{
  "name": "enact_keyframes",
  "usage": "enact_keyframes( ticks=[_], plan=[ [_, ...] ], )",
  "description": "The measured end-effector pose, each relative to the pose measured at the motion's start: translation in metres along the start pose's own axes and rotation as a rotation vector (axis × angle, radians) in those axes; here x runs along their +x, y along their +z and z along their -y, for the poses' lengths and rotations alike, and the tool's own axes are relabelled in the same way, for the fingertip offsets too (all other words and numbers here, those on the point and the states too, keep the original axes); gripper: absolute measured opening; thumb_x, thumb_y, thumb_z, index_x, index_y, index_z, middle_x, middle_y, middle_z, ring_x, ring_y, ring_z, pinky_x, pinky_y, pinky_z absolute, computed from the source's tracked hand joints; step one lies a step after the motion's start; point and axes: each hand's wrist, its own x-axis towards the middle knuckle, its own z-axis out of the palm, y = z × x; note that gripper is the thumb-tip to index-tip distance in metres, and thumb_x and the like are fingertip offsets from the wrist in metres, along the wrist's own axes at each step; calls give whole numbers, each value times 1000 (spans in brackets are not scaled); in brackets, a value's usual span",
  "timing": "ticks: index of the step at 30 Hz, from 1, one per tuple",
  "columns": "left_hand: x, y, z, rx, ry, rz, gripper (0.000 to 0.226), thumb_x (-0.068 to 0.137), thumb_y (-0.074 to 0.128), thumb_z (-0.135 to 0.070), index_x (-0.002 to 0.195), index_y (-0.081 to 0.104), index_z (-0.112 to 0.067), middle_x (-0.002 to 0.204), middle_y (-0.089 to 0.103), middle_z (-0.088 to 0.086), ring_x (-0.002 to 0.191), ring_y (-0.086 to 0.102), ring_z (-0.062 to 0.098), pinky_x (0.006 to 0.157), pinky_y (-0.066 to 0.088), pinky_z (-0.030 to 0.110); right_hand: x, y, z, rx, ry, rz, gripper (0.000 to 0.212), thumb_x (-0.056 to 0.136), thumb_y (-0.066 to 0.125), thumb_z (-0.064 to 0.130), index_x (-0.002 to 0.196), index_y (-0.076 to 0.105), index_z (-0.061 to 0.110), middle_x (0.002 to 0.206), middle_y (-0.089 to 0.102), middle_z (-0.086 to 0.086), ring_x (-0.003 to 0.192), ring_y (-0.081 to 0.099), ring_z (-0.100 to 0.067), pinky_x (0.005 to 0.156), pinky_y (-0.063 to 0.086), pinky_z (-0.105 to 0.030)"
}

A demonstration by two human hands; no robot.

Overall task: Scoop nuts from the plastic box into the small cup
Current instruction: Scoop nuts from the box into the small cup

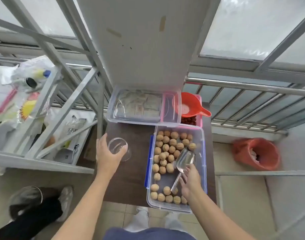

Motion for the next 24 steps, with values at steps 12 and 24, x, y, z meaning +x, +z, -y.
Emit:
enact_keyframes(
  ticks=[12,24],
  plan=[
    [12,36,22,-2,-86,132,99,77,96,-19,157,38,-25,157,50,-3,142,50,17,111,41,30,85,-1,-42,-373,-114,-381,62,74,84,37,117,50,9,132,48,-24,124,51,-44,105,45,-59],
    [-1,33,45,46,63,379,87,71,99,-20,139,48,-40,127,58,-27,122,58,8,100,48,29,37,20,-46,59,75,-95,22,101,49,31,91,56,12,58,46,-2,39,40,-13,42,40,-22]
  ],
)
